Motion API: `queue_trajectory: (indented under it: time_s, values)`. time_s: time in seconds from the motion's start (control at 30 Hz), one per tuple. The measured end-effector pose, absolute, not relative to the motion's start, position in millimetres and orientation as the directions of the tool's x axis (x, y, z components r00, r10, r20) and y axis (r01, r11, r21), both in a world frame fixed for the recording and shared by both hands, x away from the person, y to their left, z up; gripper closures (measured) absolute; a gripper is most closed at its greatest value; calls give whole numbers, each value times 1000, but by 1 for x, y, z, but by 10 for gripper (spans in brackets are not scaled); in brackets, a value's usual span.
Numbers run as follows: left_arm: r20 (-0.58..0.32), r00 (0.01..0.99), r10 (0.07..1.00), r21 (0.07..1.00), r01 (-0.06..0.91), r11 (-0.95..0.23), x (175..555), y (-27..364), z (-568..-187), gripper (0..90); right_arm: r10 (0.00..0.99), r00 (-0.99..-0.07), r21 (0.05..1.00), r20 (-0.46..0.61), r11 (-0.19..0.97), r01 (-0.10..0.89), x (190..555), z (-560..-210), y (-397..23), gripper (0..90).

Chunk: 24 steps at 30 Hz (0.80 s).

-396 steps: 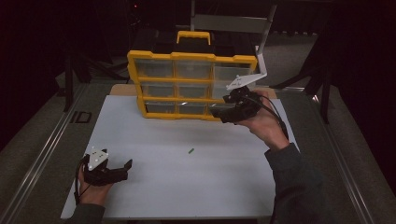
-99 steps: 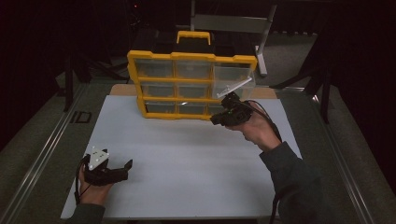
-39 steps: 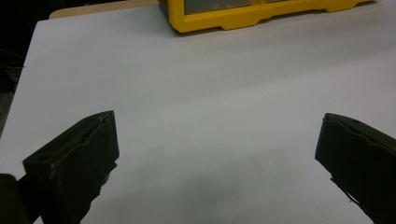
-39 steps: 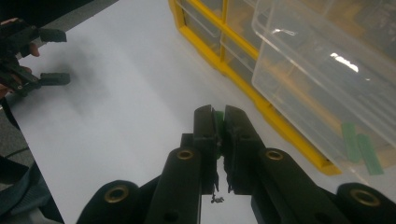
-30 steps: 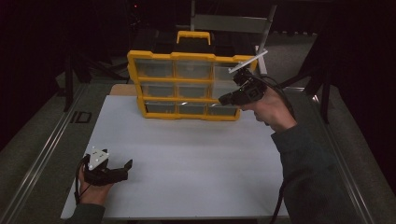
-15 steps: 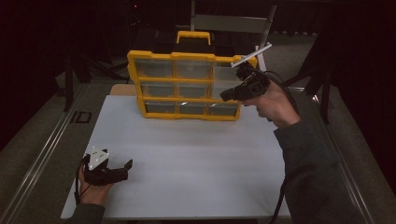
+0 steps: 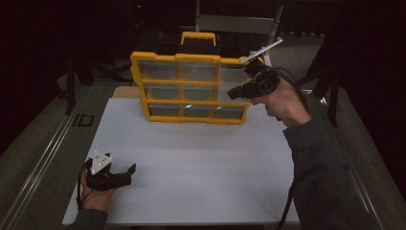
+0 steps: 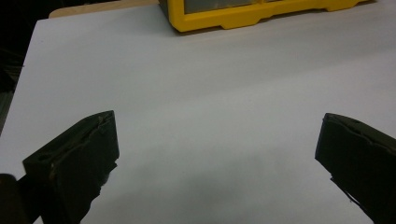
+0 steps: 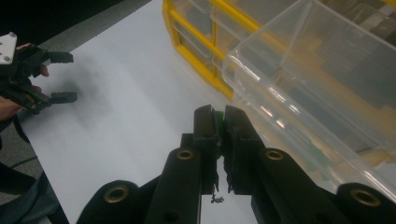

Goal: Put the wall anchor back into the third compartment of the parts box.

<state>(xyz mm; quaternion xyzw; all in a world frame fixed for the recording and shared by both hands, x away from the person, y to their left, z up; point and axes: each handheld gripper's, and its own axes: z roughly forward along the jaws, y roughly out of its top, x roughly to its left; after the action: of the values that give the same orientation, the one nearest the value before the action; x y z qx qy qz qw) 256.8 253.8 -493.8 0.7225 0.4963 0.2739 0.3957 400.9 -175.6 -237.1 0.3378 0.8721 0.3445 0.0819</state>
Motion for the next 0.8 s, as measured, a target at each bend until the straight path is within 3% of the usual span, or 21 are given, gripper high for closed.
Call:
queue_trajectory:
  time_s: [0.8]
  values:
    - [1,358,934,844,501,-193,257,254,-494,1,699,-711,697,85,468,543,411,-214,-186,841]
